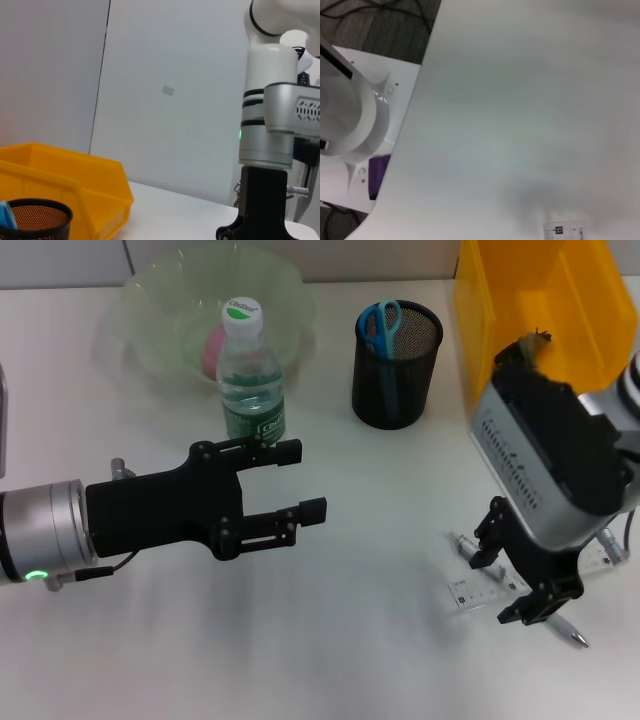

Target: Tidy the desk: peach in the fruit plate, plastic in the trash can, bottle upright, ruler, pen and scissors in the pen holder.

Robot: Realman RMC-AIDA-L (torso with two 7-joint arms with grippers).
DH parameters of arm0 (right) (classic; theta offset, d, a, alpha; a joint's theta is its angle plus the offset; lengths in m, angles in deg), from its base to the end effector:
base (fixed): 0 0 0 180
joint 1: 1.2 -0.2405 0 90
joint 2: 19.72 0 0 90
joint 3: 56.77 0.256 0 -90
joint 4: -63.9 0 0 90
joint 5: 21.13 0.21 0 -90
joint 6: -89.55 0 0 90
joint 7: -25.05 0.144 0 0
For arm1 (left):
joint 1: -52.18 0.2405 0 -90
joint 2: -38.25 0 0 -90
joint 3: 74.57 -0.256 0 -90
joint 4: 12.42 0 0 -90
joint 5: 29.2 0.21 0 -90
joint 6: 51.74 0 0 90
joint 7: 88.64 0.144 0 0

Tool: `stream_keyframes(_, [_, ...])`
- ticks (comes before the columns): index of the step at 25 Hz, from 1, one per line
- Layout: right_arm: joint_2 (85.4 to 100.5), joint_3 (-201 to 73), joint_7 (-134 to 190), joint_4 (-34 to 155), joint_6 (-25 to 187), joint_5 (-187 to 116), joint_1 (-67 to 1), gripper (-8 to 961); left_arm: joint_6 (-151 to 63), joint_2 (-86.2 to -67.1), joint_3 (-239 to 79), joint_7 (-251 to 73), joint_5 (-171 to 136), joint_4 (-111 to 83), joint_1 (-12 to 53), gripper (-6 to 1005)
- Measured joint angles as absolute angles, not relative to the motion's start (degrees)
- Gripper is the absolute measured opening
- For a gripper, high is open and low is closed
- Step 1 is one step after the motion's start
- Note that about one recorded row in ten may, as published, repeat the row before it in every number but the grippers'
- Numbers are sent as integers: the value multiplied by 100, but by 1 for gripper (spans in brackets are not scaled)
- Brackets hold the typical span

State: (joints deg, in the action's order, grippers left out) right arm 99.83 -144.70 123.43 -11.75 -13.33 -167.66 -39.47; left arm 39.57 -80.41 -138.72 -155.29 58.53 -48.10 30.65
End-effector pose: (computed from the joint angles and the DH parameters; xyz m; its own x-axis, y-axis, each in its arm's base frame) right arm 0.1640 0.3154 -0.0262 0.8252 0.2734 0.4943 0.1875 -0.9580 0.2169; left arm -0.2455 0.2854 -0.0269 0.7435 0.1824 0.6433 0.3002 -0.9507 -0.0774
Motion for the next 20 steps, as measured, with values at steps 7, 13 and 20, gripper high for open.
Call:
stream_keyframes(7, [9978,-14858,12340,-944,-967,-16798,-3962,523,3920,-8035,-13864,-15533,5851,-4811,3042,724])
stream_keyframes(13, [9982,-15031,12351,-902,-713,-16961,-3936,514,3906,-8031,-13864,-15535,5851,-4810,3039,724])
stream_keyframes(20, [9981,-15074,12350,-831,-603,-16956,-3931,503,3895,-8038,-13863,-15534,5851,-4811,3039,724])
